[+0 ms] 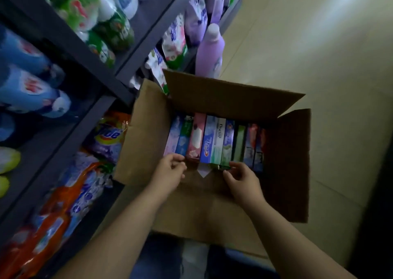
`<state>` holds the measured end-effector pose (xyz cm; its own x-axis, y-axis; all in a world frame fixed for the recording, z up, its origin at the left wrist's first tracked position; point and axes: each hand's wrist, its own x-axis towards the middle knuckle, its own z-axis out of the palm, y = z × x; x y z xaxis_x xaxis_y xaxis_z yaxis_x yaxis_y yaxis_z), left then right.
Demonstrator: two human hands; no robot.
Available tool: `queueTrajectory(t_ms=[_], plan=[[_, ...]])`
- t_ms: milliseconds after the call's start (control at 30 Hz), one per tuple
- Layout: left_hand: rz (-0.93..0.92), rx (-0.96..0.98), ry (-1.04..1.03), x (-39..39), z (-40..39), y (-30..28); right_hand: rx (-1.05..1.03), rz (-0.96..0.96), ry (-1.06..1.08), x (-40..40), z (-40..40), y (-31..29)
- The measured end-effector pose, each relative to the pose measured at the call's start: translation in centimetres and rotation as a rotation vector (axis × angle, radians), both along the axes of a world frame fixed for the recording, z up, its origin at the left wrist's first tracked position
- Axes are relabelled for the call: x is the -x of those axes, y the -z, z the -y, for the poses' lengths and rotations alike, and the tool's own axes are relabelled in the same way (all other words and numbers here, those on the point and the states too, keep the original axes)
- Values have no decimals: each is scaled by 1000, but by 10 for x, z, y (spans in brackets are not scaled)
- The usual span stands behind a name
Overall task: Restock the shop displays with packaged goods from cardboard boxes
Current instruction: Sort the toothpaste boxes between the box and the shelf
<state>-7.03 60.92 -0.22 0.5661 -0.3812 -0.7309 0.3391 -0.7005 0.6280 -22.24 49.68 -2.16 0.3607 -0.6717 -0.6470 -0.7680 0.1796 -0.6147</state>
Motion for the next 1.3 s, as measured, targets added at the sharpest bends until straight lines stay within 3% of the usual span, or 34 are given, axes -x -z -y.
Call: queueTrajectory(t_ms=[233, 433, 567, 700, 1000, 1300], plan=[[126, -67, 103, -47, 47, 190, 83, 40, -78, -55, 37, 173], [214, -8, 38, -41, 60, 264, 307, 28, -80, -63, 31, 249], [198, 28, 34, -33, 57, 268, 382, -65, -90, -55, 15, 246], [213, -4, 108, -32, 51, 267, 397, -37, -252, -54, 0, 246], [142, 54, -66, -40, 25, 267, 383, -25, -440, -49, 1, 249], [64, 160, 17, -26, 35, 260, 407, -77, -302, -61, -7, 246]])
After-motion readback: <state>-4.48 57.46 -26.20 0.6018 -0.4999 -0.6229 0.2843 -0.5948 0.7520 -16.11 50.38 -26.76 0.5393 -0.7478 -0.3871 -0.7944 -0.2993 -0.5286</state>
